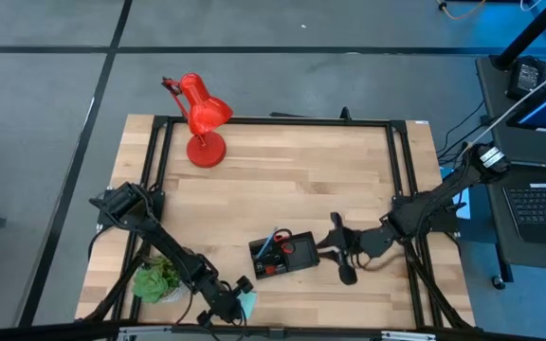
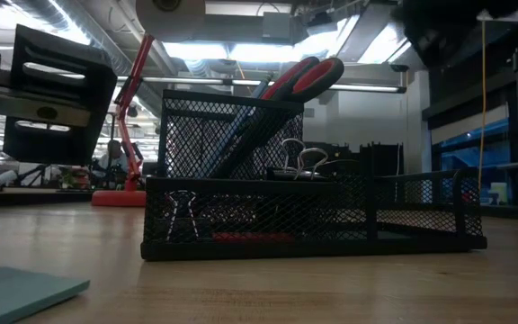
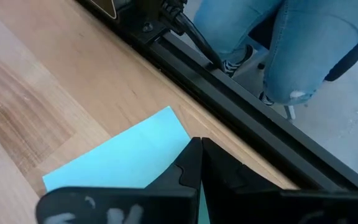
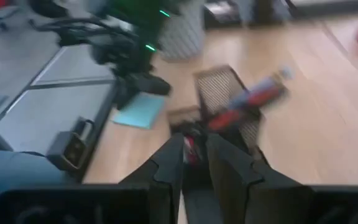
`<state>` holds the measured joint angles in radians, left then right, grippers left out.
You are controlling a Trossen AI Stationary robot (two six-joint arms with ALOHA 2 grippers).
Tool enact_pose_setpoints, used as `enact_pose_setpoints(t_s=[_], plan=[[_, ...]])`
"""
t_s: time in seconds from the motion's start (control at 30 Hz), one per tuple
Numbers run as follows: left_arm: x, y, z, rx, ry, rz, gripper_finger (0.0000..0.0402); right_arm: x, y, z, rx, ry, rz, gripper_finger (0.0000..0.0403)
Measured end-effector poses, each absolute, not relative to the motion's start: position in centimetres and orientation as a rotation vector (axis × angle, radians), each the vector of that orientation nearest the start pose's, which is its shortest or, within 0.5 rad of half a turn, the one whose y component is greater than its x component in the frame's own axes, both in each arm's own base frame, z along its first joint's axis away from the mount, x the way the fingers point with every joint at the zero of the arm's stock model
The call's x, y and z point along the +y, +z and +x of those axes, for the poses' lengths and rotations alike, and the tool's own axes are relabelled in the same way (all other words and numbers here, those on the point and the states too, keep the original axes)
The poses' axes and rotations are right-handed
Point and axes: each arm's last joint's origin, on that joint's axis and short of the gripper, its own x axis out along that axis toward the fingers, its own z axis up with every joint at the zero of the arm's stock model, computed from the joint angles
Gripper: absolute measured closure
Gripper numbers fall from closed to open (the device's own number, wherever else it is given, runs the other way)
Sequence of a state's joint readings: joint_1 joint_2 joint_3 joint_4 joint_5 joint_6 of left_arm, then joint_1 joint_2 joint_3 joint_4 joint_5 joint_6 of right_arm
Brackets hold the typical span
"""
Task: Pick and place office supplies into organizer
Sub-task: Put the blue sticky notes into the black desk organizer
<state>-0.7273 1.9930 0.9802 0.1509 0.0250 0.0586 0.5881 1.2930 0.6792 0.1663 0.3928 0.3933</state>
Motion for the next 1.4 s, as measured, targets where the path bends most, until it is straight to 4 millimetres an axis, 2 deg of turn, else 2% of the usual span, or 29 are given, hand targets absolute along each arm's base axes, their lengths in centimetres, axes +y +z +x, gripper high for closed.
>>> enact_pose_setpoints(t_s=[0.17,0.37,0.6,0.87,1.13,1.4], plan=[[-24.7,9.5,27.7,0.811,-0.729,0.356,0.0399,15.7,21.7,24.1,0.320,0.185,0.068,0.0325],[-25.0,9.5,27.4,0.815,-0.727,0.353,0.0399,17.1,20.1,26.4,0.360,0.164,0.053,0.0325],[-25.1,9.4,27.4,0.826,-0.716,0.326,0.0399,19.7,18.8,29.5,0.390,0.220,-0.232,0.0325],[-25.1,9.4,27.3,0.829,-0.712,0.318,0.0399,21.9,18.1,32.4,0.475,0.262,-0.448,0.0325],[-25.1,9.5,27.3,0.834,-0.704,0.303,0.0399,23.6,16.3,34.7,0.506,0.317,-0.660,0.0324],[-25.2,9.4,27.3,0.835,-0.703,0.301,0.0399,24.4,14.8,35.9,0.503,0.360,-0.810,0.0324]])
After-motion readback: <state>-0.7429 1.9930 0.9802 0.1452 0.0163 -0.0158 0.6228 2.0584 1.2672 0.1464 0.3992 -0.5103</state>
